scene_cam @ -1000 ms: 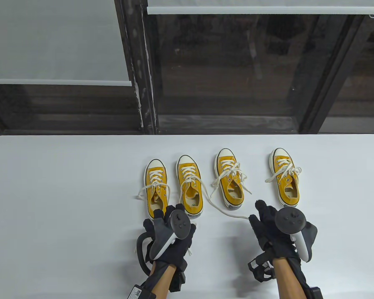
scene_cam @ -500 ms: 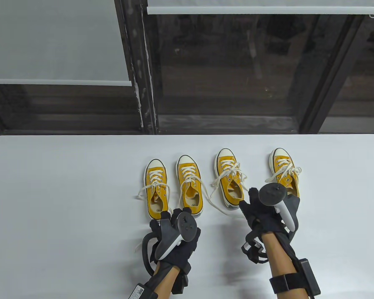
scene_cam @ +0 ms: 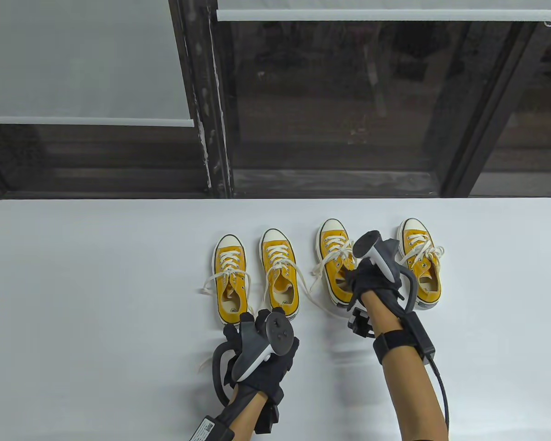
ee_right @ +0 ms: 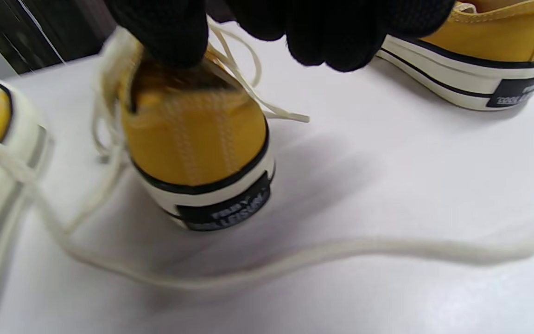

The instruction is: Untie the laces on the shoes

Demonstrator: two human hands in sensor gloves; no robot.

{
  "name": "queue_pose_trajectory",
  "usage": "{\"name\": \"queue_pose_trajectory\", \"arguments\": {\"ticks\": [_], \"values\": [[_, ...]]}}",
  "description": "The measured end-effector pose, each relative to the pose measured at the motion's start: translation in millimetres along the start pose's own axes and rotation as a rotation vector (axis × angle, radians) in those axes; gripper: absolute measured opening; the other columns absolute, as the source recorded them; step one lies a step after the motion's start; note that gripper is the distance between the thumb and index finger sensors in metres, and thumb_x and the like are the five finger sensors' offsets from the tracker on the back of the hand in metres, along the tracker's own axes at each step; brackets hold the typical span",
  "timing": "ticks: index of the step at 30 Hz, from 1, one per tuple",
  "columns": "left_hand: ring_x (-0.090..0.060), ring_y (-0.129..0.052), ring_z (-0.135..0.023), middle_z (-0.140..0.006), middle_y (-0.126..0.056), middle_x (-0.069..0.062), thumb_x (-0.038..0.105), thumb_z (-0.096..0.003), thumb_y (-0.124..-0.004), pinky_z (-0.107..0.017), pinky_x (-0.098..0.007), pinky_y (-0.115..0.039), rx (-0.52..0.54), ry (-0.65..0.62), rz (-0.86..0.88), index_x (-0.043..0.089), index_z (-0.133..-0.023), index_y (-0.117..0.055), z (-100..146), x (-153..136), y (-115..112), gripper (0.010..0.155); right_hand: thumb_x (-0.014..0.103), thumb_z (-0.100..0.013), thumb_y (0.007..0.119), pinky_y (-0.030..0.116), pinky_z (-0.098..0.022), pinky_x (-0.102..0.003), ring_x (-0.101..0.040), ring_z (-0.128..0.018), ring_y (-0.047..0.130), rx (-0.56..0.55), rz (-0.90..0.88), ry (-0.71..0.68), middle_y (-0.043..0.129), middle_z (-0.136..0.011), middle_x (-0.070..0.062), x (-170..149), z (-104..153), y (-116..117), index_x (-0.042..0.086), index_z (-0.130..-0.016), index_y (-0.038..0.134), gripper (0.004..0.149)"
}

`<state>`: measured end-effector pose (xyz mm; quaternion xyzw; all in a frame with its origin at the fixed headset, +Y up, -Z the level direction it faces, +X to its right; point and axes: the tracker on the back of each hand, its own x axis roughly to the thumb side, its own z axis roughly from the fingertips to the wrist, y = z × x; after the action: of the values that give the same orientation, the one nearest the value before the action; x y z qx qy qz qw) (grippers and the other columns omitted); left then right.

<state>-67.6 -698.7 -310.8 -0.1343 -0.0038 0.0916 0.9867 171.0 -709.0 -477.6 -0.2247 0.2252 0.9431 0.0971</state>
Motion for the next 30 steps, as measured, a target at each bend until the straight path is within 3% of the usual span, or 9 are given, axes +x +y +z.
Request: {"name": "queue_pose_trajectory", "arguments": {"ticks": [3,7,11,14,17,23,30], "values": [[-0.039,-0.032,-0.121,-0.13,-0.042,-0.001,0.059,-0.0583,-0.066,-0.08,-0.074,-0.023,-0.014,0.008,0.014,0.032,-0.12,-0.037,-2,-2,-1,0.074,0.051,-0.064,0.072,0.065,-0.062,-0.048,-0.029,-0.083,0.08,0.012,0.016,0.031,0.071,-0.101,-0.01,6,-15,9,0.02,-0.112,0.059,0.058],[-0.039,-0.032,-0.121,-0.13,-0.042,-0.001,0.059,-0.0583,-0.066,-0.08,-0.074,-0.023,-0.023,0.024,0.017,0.032,-0.12,-0.037,-4,-5,-1,0.074,0.046,-0.064,0.071,0.075,-0.051,-0.04,-0.017,-0.059,0.091,-0.068,0.032,0.046,0.088,-0.078,-0.001,4,-28,16,0.021,-0.097,0.078,0.041],[-0.038,-0.032,-0.121,-0.13,-0.042,-0.001,0.059,-0.0584,-0.065,-0.08,-0.073,-0.023,-0.034,0.026,0.018,0.032,-0.12,-0.037,-5,-5,-3,0.074,0.043,-0.065,0.071,0.078,-0.044,-0.034,-0.014,-0.05,0.095,-0.018,-0.069,0.006,0.093,-0.071,-0.001,-5,-32,10,0.017,-0.092,0.083,0.04],[-0.038,-0.032,-0.121,-0.13,-0.042,-0.001,0.059,-0.0584,-0.065,-0.08,-0.073,-0.023,-0.036,0.024,0.013,0.032,-0.12,-0.037,-5,-4,-3,0.074,0.041,-0.063,0.074,0.08,-0.04,-0.033,-0.014,-0.044,0.097,-0.051,-0.181,-0.02,0.095,-0.065,-0.003,-11,-26,0,0.011,-0.088,0.086,0.04],[-0.039,-0.032,-0.121,-0.13,-0.042,-0.001,0.059,-0.0584,-0.065,-0.08,-0.073,-0.024,-0.032,0.023,0.01,0.032,-0.12,-0.037,-5,-4,-3,0.074,0.04,-0.061,0.076,0.082,-0.036,-0.032,-0.014,-0.04,0.099,-0.151,-0.161,-0.033,0.097,-0.061,-0.003,-18,-15,-12,0.008,-0.084,0.088,0.041],[-0.039,-0.032,-0.121,-0.13,-0.042,-0.001,0.058,-0.0587,-0.065,-0.08,-0.073,-0.024,-0.032,0.023,0.013,0.031,-0.12,-0.037,-5,-4,-4,0.073,0.038,-0.06,0.077,0.083,-0.033,-0.033,-0.016,-0.037,0.1,-0.247,-0.225,-0.13,0.099,-0.059,-0.005,-34,20,-39,0.006,-0.083,0.09,0.041],[-0.039,-0.033,-0.121,-0.129,-0.043,-0.001,0.057,-0.0591,-0.064,-0.08,-0.073,-0.025,-0.034,0.02,0.018,0.031,-0.12,-0.038,-4,-4,-4,0.071,0.038,-0.059,0.078,0.083,-0.031,-0.033,-0.015,-0.034,0.1,-0.242,-0.212,-0.268,0.1,-0.056,-0.004,-45,83,-56,0.005,-0.08,0.091,0.042]]}}
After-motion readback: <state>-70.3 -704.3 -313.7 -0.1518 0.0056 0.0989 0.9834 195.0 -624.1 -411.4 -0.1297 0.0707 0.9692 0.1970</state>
